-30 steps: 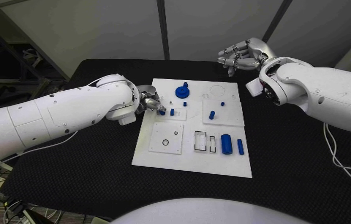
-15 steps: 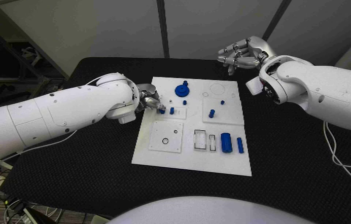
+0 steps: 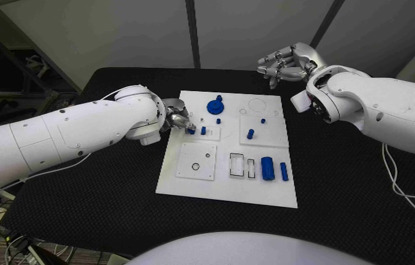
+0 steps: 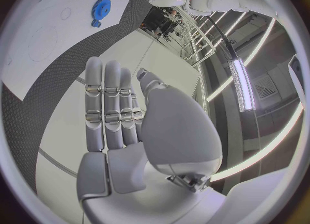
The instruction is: Assemble the parts on the task board
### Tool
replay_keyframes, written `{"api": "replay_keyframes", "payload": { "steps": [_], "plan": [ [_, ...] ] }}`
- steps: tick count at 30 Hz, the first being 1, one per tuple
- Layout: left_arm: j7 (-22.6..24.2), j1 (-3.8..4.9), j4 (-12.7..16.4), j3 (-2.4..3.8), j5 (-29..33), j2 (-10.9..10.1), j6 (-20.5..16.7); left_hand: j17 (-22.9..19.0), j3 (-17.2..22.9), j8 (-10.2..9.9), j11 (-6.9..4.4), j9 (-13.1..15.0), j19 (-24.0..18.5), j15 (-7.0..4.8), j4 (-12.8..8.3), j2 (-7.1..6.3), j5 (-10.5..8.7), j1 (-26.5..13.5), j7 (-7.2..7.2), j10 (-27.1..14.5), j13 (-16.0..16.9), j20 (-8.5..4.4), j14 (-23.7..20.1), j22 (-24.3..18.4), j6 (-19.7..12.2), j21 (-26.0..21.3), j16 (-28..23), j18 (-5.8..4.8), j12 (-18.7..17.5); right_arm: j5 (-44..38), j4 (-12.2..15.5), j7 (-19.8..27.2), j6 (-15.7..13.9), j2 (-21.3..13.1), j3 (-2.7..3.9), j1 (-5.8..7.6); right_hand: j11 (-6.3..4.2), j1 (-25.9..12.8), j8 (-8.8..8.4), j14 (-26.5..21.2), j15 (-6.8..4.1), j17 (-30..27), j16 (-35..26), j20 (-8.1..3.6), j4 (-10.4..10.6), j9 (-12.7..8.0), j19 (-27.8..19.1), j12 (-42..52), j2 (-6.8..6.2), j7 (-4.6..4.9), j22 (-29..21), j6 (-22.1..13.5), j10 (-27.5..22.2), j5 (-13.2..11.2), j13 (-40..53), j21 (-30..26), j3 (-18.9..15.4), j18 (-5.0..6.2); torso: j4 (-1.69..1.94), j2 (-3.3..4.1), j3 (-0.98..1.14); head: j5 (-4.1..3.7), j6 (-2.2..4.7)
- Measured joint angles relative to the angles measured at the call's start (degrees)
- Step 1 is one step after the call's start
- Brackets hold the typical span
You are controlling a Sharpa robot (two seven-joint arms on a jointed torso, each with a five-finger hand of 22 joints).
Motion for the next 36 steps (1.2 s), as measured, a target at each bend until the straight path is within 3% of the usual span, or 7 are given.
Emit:
{"api": "replay_keyframes", "payload": {
  "steps": [36],
  "plan": [
    [0.0,-0.01,0.4,0.07,-2.1,-0.4,0.3,0.0,0.4,0.5,-0.12,0.0,0.0,-0.21,-0.5,-0.05,0.36,0.0,-0.1,0.5,0.4,0.0,-0.2,0.0,0.3,0.6,0.0,0.08,0.2,0.0,-0.2,0.0,0.1,0.1,-0.01,-0.16,0.0,0.0,0.0,0.0,0.0,0.2,0.0,0.0,0.1,0.0,0.0,0.0,0.0,0.0,0.0,0.0,0.0,0.0,0.2,0.0,-0.1,0.0,0.03,-0.02,0.0,-0.04,-0.59]
  ]
}}
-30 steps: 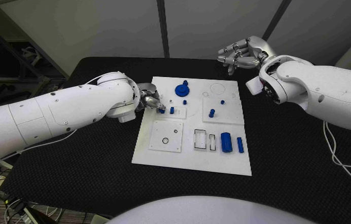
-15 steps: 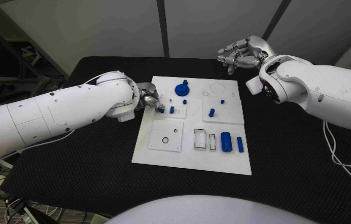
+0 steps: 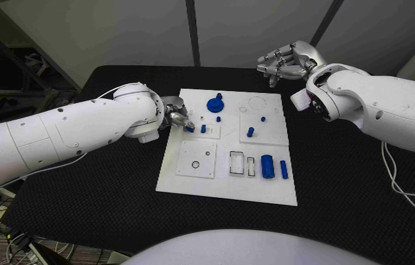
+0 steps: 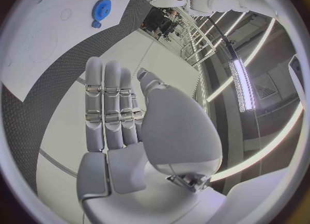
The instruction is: Assemble the parts on the task board
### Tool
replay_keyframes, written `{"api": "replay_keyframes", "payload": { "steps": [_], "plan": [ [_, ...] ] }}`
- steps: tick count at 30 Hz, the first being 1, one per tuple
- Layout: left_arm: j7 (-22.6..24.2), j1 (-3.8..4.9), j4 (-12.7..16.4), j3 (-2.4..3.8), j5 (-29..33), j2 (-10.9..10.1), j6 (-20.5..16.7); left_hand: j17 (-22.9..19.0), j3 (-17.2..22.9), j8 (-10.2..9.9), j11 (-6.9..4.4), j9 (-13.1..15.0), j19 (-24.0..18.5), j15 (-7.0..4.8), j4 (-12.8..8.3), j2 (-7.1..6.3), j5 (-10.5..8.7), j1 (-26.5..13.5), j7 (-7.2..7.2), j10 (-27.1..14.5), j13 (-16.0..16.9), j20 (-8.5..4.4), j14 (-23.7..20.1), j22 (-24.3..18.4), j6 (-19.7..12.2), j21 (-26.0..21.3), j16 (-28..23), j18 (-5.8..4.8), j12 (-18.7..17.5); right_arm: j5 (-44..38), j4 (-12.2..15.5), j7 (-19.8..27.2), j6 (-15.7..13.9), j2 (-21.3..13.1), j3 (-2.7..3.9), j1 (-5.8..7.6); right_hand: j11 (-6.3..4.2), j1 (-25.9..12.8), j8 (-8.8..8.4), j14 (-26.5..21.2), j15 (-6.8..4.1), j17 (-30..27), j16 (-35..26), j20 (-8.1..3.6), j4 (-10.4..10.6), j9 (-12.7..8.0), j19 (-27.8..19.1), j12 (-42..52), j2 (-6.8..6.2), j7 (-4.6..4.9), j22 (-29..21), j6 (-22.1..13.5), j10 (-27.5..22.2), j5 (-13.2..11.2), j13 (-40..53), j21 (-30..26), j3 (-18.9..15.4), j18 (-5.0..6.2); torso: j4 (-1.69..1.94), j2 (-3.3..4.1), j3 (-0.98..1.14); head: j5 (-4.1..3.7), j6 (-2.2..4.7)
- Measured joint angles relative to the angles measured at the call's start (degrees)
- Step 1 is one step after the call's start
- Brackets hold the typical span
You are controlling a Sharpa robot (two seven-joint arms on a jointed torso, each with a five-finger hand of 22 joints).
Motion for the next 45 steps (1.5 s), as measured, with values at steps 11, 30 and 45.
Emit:
{"api": "replay_keyframes", "payload": {
  "steps": [11,30,45],
  "plan": [
    [0.0,0.07,-0.4,0.03,-0.1,0.6,0.6,0.0,0.1,0.0,-0.18,0.0,-0.2,0.0,-0.1,0.0,-0.04,0.0,0.01,0.2,0.0,-0.21,0.0,0.0,0.0,0.0,0.0,0.0,0.2,0.0,0.0,0.0,0.0,0.0,0.0,-0.01,0.0,0.0,0.0,0.0,0.0,0.0,0.0,0.0,0.0,0.0,0.0,0.0,0.0,0.0,0.0,0.0,0.0,0.0,0.0,0.0,0.0,0.0,-0.02,0.01,0.03,-0.05,-0.1],
    [-0.1,0.17,-0.8,0.1,-2.0,1.0,1.5,0.0,0.1,0.0,-0.14,0.0,-0.2,0.0,-0.1,-0.25,0.08,-0.2,0.11,0.2,0.0,-0.2,0.0,0.0,0.1,0.0,0.0,0.0,0.2,0.0,0.0,0.0,0.1,0.0,0.0,-0.02,0.0,0.0,0.0,0.0,0.0,0.0,0.0,0.0,0.0,0.0,0.0,0.0,0.0,0.0,0.0,0.0,0.0,0.0,0.0,0.0,0.0,0.0,-0.05,-0.01,0.04,-0.16,-0.33],
    [0.0,0.16,-0.5,0.09,-3.0,0.9,1.8,0.0,0.2,0.2,-0.19,-0.1,-0.2,0.0,-0.2,-0.57,0.48,-0.5,-0.07,0.6,0.2,-0.2,0.0,0.0,0.3,0.3,0.0,0.0,0.2,0.0,0.0,0.0,0.2,0.0,-0.01,-0.03,0.0,0.0,0.0,0.0,0.0,0.1,-0.3,0.0,0.0,0.0,0.0,0.0,0.0,0.0,0.1,0.0,0.0,0.3,0.1,0.0,0.0,0.0,-0.02,-0.02,0.01,-0.13,-0.4]
  ]
}}
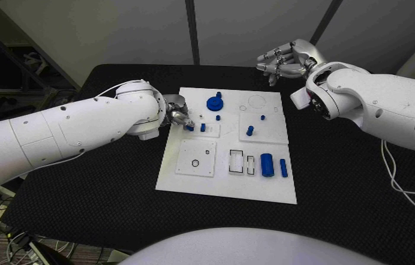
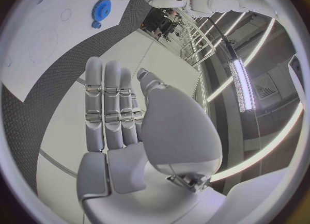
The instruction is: Assemble the parts on the task board
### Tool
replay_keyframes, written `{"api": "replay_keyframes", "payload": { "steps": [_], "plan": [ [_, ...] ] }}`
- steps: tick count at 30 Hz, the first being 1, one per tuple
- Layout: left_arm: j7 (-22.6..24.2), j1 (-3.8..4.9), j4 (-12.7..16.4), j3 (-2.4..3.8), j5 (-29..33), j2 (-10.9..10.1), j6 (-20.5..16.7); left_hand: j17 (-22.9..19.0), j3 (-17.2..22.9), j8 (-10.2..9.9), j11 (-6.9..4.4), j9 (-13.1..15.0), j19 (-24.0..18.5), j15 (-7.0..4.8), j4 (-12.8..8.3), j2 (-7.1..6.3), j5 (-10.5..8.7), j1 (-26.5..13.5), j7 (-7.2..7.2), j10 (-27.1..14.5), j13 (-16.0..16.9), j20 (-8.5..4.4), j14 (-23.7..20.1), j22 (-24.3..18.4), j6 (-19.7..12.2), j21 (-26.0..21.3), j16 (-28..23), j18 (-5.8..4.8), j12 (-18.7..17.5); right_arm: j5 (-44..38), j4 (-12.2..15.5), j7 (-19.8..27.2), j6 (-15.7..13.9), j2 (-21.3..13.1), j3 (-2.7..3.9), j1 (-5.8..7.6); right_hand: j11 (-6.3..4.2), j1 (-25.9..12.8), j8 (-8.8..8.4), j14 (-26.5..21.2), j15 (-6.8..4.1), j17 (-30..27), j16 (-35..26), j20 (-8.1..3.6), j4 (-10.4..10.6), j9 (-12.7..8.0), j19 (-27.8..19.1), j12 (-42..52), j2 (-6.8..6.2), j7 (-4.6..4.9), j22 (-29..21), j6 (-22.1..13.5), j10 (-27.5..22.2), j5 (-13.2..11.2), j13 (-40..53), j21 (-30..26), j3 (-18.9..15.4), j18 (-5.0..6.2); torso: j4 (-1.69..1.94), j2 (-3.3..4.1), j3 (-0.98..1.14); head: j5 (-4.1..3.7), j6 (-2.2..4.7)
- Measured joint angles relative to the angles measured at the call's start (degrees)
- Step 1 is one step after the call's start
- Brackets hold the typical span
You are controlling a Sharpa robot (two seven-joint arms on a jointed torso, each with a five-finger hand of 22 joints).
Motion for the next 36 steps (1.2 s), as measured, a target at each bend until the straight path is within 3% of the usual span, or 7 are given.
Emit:
{"api": "replay_keyframes", "payload": {
  "steps": [10,15,22,25,36],
  "plan": [
    [0.0,0.0,-0.1,-0.01,-0.2,0.2,-0.2,0.0,0.0,0.0,-0.18,0.0,0.2,0.0,0.0,-0.22,0.01,0.2,0.06,0.2,0.2,-0.22,0.0,0.0,0.1,0.0,0.0,0.0,0.2,0.0,0.0,0.0,0.1,-0.1,0.0,0.0,0.0,0.0,0.0,0.0,0.0,0.0,0.0,0.0,0.0,0.0,0.0,0.0,0.0,0.0,0.0,0.0,0.0,0.0,0.0,0.0,0.0,0.0,0.0,0.0,0.04,0.01,0.03],
    [0.0,0.0,-0.3,-0.01,-0.2,0.3,-0.2,0.0,-0.1,0.0,-0.62,-0.5,0.2,-0.22,-0.1,-0.76,0.0,-0.3,-0.75,1.2,0.8,-0.22,0.2,0.0,1.1,0.3,0.0,0.01,0.8,0.0,0.1,0.0,0.1,-0.1,0.0,0.0,0.0,0.0,0.0,0.0,0.0,0.0,0.0,0.0,0.0,0.0,0.0,0.0,0.0,0.0,0.0,0.0,0.0,0.0,0.0,0.0,0.0,0.0,0.0,-0.01,0.05,-0.09,-0.03],
    [0.0,0.0,-0.5,0.0,-0.3,0.3,-0.2,0.0,1.2,0.0,-1.11,-1.6,0.2,-0.83,-3.0,-2.54,0.0,-2.1,-1.88,2.1,1.8,-0.64,0.0,0.0,2.4,0.9,0.0,0.01,1.3,0.0,0.2,0.0,0.1,-0.3,0.0,-0.01,0.0,0.0,0.0,0.0,0.0,0.0,0.0,0.0,0.0,0.0,0.0,0.0,0.0,0.0,0.0,0.0,0.0,0.0,0.0,0.0,0.0,0.0,-0.03,-0.02,0.04,-0.19,-0.04],
    [0.0,0.0,-0.7,0.0,-0.3,0.4,-0.3,0.0,1.7,-0.3,-1.41,-2.1,0.2,-1.03,-4.3,-2.69,0.0,-3.2,-1.97,2.5,2.2,-0.64,0.2,0.0,3.1,1.0,0.0,0.01,1.6,0.0,0.2,0.0,0.1,-0.4,0.0,-0.01,0.0,0.0,0.0,0.0,0.0,0.0,0.0,0.0,0.0,0.0,0.0,0.0,0.0,0.0,0.0,0.0,0.0,0.0,0.1,0.0,0.0,0.0,-0.03,-0.01,0.04,-0.22,-0.06],
    [0.0,-0.04,-1.2,-0.06,-0.3,0.6,-0.9,0.0,-0.6,-0.6,-1.53,-2.9,0.2,-1.04,-3.1,-3.0,0.04,-4.6,-2.0,2.6,2.7,-1.04,0.2,0.0,4.0,1.2,0.0,0.01,1.8,0.0,0.3,0.0,0.1,-0.6,0.0,-0.01,0.0,0.0,0.0,0.0,0.0,0.0,0.0,-0.2,0.0,0.0,-0.2,0.0,0.0,0.0,0.0,0.0,0.0,0.0,0.0,0.0,0.0,0.0,-0.03,0.01,0.01,-0.24,-0.1]
  ]
}}
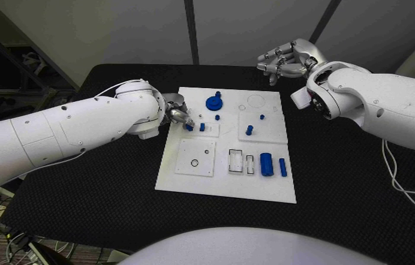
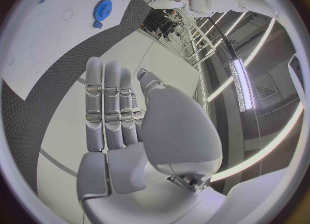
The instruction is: Assemble the parts on the task board
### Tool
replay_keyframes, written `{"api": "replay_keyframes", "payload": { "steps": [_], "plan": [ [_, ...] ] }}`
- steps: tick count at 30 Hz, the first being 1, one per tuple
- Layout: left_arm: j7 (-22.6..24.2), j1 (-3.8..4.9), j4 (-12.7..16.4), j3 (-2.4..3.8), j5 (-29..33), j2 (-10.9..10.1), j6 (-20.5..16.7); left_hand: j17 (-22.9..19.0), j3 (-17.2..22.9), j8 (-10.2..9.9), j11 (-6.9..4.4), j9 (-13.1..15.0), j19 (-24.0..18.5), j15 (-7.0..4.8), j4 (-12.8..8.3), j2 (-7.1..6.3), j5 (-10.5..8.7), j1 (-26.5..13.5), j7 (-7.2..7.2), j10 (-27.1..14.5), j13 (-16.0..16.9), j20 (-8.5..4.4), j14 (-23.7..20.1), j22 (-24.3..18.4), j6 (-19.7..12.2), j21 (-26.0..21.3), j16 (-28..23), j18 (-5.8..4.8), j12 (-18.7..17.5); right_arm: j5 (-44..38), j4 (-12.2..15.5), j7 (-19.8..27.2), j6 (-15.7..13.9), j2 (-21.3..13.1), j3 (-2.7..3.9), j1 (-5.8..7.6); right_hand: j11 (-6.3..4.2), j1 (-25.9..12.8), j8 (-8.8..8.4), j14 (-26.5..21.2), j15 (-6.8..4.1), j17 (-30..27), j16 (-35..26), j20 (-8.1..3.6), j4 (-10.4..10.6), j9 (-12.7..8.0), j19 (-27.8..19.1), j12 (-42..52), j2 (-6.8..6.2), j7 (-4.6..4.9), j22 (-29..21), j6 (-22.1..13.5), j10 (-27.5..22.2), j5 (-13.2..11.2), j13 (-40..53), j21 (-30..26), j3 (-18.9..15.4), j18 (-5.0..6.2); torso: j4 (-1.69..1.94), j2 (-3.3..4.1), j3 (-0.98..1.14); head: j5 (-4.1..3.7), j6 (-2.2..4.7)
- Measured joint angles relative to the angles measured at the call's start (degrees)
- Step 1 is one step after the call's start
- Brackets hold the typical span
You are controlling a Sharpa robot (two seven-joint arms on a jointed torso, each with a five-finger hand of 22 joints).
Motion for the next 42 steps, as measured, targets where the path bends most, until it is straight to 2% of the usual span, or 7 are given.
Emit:
{"api": "replay_keyframes", "payload": {
  "steps": [5,9,11,24,36,42],
  "plan": [
    [0.0,-0.06,-0.2,-0.04,0.0,0.2,-0.5,0.0,0.0,-0.2,-0.1,-0.2,0.0,-0.2,0.0,-0.1,0.0,-0.1,-0.19,0.1,0.2,0.0,-0.2,0.0,0.2,0.0,0.0,0.0,0.2,0.0,0.0,0.0,0.0,0.0,0.0,0.0,0.0,0.0,0.0,0.0,0.0,0.0,0.0,0.0,0.0,0.0,0.0,0.0,0.0,0.0,0.0,0.0,0.0,0.0,0.0,0.0,0.0,0.01,0.01,0.0,0.0,0.0,0.1],
    [0.0,-0.09,-0.2,-0.05,0.2,0.3,-0.9,0.0,1.5,-0.4,-0.18,-0.4,0.0,-0.38,-1.5,1.33,-0.03,1.4,-0.15,0.2,0.2,0.0,0.0,0.0,0.2,0.0,0.0,0.01,0.2,0.0,0.0,0.0,0.0,0.0,0.0,0.0,0.0,0.0,0.0,0.0,0.0,0.0,0.0,0.0,0.0,0.0,0.0,0.0,0.0,0.0,0.0,0.0,0.0,0.0,0.0,0.0,0.0,0.0,0.01,0.0,0.01,0.0,0.13],
    [0.0,-0.09,-0.1,-0.05,0.4,0.3,-1.0,0.0,1.5,-0.6,-0.08,-0.4,0.0,-0.37,-1.6,1.75,0.0,2.5,-0.07,0.3,0.1,0.0,0.0,0.0,0.3,0.0,0.0,0.0,0.2,0.0,0.0,0.0,0.0,0.0,0.0,0.0,0.0,0.0,0.0,0.0,0.0,0.0,0.0,0.0,0.0,0.0,0.0,0.0,0.0,0.0,0.0,0.0,0.0,0.0,0.0,0.0,0.0,0.0,0.01,0.0,0.01,-0.01,0.14],
    [0.0,-0.23,1.9,-0.13,2.7,-1.4,-2.7,0.0,1.7,-0.5,0.02,-0.4,0.0,-0.35,-1.4,1.47,0.2,2.9,0.15,0.4,-0.5,0.0,0.0,0.0,0.1,0.3,0.0,0.0,-0.3,0.0,0.0,0.0,0.0,-0.1,0.0,0.0,0.0,0.0,0.0,0.0,0.0,0.1,0.0,0.0,0.2,0.0,0.0,0.0,0.0,0.0,0.0,0.0,0.0,0.0,0.1,0.0,-0.2,0.01,0.07,-0.01,-0.02,-0.08,0.12],
    [0.8,-0.29,4.3,-0.13,3.6,-3.3,-9.6,0.0,1.7,-0.5,0.04,-0.3,0.0,-0.28,-1.4,1.48,0.17,2.9,0.25,0.4,-0.9,0.01,-0.1,0.0,0.0,1.4,0.0,0.0,-0.6,0.0,0.0,0.0,0.0,-0.2,0.0,0.0,0.0,0.0,0.0,0.0,0.0,0.0,0.0,0.0,0.2,0.0,0.0,0.0,0.0,0.0,0.0,0.0,0.0,0.0,0.1,0.0,-0.2,0.01,0.1,-0.04,0.02,0.13,0.16],
    [0.9,-0.73,4.5,-0.13,3.5,-3.7,-12.9,0.0,1.9,-0.5,0.25,-0.3,0.0,-0.26,-1.2,1.62,0.11,3.0,0.36,0.2,-1.2,0.01,-0.1,0.0,-0.1,1.9,0.0,0.0,-0.6,0.0,0.0,0.0,0.0,-0.3,0.0,0.0,0.0,0.0,0.0,0.0,0.0,0.0,0.0,0.0,0.2,0.0,0.0,0.0,0.0,0.0,0.0,0.0,0.0,0.0,0.1,0.0,-0.2,0.01,0.09,-0.04,0.06,0.13,0.15]
  ]
}}
